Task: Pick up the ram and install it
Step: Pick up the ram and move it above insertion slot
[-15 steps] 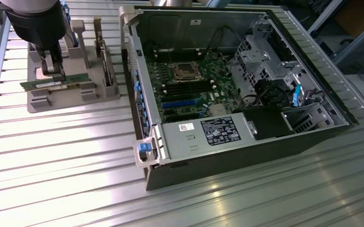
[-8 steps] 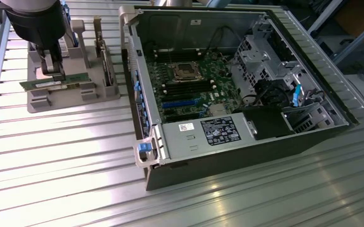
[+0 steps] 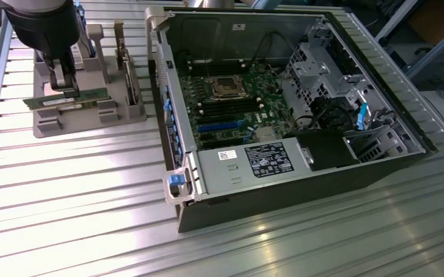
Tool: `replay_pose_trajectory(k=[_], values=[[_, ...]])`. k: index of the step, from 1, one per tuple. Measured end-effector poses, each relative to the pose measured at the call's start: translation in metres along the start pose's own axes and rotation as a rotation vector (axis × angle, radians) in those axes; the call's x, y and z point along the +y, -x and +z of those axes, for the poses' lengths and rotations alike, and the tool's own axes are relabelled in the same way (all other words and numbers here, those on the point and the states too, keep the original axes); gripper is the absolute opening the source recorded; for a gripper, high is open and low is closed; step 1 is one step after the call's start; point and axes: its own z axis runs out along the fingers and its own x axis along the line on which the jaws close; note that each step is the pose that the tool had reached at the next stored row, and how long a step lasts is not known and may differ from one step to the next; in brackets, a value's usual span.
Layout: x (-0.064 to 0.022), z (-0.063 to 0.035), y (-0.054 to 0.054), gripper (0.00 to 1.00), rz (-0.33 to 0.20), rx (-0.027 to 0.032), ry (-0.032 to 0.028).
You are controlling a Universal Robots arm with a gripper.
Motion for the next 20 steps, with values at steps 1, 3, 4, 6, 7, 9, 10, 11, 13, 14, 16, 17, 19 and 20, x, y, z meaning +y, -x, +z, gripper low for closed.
replay_pose_trajectory(k=[1,3,4,6,7,9,10,11,13,14,16,17,19,20], values=[[0.0,-0.0002,0.0,0.12,0.0,0.0,0.0],[0.0,-0.0009,0.0,0.12,0.0,-0.0001,-0.0001],[0.0001,-0.0011,0.0,0.12,0.0,0.0,0.0],[0.0001,-0.0017,0.0,0.12,0.0,0.0,0.0],[0.0001,-0.0021,0.0,0.12,0.0,0.0,-0.0001],[0.0001,-0.0026,0.0,0.12,0.0,0.0,0.0],[0.0001,-0.0029,0.0001,0.12,0.0,0.0,0.0],[0.0002,-0.0033,0.0001,0.12,0.0,0.0,0.0001],[0.0002,-0.0049,0.0001,0.12,0.0,0.0,0.0],[0.0003,-0.0054,0.0001,0.12,0.0,0.0001,0.0001],[0.0003,-0.0062,0.0001,0.12,0.0,0.0,0.0001],[0.0003,-0.0066,0.0001,0.12,0.0,0.0,0.0],[0.0003,-0.0072,0.0002,0.12,0.0,0.0,-0.0001],[0.0003,-0.0077,0.0002,0.12,0.0,0.0,0.0]])
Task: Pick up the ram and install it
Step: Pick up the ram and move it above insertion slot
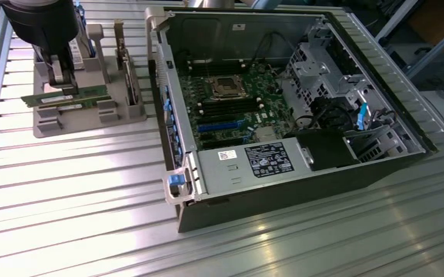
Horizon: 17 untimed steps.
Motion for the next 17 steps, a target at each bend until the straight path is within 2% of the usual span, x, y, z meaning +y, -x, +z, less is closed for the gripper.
replay_pose_trajectory(k=[17], values=[[0.0003,-0.0076,0.0002,0.12,0.0,0.0,0.0]])
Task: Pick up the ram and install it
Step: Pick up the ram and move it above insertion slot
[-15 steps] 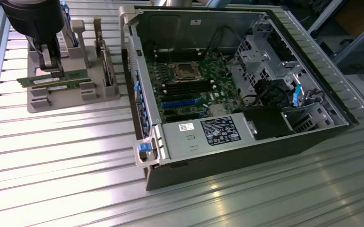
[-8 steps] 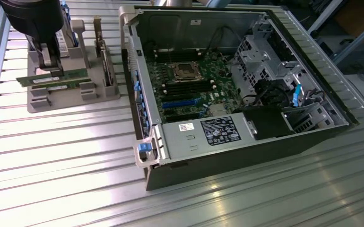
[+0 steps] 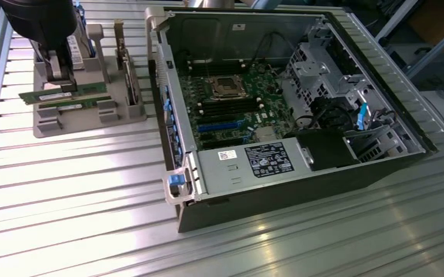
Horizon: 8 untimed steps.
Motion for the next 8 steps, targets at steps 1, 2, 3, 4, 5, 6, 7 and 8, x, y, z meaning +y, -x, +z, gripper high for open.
replay_pose_trajectory(k=[1,2,3,4,5,6,7,8], values=[[0.0,-0.0004,0.0,0.12,0.0,0.0,0.0],[0.0,-0.0008,0.0,0.12,0.0,0.0,0.0],[0.0001,-0.0011,0.0,0.12,0.0,0.0,0.0],[0.0001,-0.0017,0.0,0.12,0.0,0.0,-0.0001],[0.0001,-0.0023,0.0,0.12,0.0,0.0,0.0],[0.0002,-0.0033,0.0001,0.12,0.0,0.0001,0.0001],[0.0002,-0.0039,0.0001,0.12,0.0,0.0,0.0001],[0.0002,-0.0047,0.0001,0.12,0.0,0.0001,0.0001]])
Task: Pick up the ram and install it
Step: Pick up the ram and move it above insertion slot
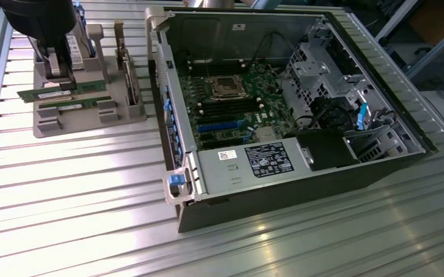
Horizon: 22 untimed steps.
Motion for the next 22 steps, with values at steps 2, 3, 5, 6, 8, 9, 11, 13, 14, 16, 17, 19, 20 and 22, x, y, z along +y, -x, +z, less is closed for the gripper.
replay_pose_trajectory(k=[2,3,5,6,8,9,11,13,14,16,17,19,20,22], values=[[0.0,-0.0011,0.0,0.12,0.0,0.0,-0.0001],[0.0001,-0.0015,0.0,0.12,0.0,-0.0001,-0.0001],[0.0001,-0.0031,0.0,0.12,0.0,-0.0001,-0.0002],[0.0002,-0.0039,0.0,0.12,0.0,-0.0001,-0.0001],[0.0002,-0.0052,0.0,0.12,0.0,-0.0001,-0.0001],[0.0002,-0.0059,0.0,0.12,0.0,-0.0001,-0.0001],[0.0003,-0.0071,0.0,0.12,0.0,-0.0001,-0.0001],[0.0004,-0.0086,0.0,0.12,0.0,-0.0001,-0.0001],[0.0004,-0.0093,0.0,0.12,0.0,0.0,-0.0001],[0.0004,-0.0105,0.0,0.12,0.0,-0.0001,-0.0001],[0.0005,-0.0109,0.0,0.12,0.0,0.0,-0.0001],[0.0005,-0.0117,0.0,0.12,0.0,-0.0001,-0.0001],[0.0005,-0.0121,0.0,0.12,0.0,-0.0001,-0.0001],[0.0006,-0.0131,0.0,0.12,0.0,0.0,-0.0001]])
